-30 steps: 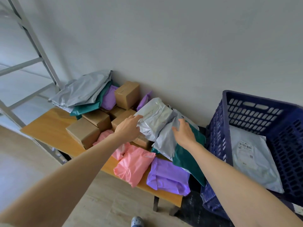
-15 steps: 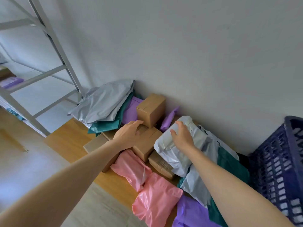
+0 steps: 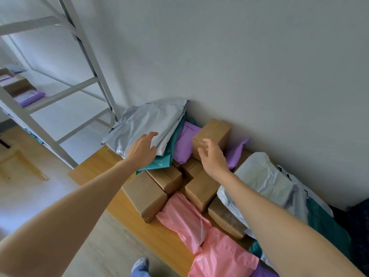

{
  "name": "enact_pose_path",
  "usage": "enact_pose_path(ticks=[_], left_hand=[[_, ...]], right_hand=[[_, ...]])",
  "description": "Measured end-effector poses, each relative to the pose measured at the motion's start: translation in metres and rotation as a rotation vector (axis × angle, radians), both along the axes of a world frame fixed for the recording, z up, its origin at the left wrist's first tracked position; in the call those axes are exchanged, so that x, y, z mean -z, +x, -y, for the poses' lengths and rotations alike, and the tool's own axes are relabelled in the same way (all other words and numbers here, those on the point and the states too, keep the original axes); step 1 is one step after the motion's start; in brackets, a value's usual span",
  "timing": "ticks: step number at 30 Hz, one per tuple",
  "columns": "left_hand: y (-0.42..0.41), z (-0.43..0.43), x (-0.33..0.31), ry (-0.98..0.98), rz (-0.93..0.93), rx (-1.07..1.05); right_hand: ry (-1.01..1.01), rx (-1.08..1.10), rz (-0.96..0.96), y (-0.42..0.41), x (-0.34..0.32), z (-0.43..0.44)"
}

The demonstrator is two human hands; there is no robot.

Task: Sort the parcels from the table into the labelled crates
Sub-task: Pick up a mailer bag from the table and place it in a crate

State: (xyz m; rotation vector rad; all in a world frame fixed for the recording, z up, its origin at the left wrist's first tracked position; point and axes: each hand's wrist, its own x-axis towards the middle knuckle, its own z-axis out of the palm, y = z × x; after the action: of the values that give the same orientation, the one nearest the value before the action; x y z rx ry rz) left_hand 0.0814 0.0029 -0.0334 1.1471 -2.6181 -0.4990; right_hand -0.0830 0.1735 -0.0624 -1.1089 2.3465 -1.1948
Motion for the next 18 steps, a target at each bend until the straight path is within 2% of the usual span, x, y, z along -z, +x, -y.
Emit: enact_pose_path(ticks=[7, 11, 18], left_hand=[[0.006, 0.090, 0.001, 0.031, -0.029, 0.019], [0.010, 0.140, 0.003, -0.034, 0.037, 0.126], [0.017, 0.212, 0.020, 0.052, 0.088, 0.201]], right_hand=[[0.037, 0.036, -0.003, 0.022, 0.000, 0.070], [0.045, 0.075, 0.006, 0.035, 0.002, 0.111], [0.076, 0.126, -0.029, 0.045, 0.003, 0.174]])
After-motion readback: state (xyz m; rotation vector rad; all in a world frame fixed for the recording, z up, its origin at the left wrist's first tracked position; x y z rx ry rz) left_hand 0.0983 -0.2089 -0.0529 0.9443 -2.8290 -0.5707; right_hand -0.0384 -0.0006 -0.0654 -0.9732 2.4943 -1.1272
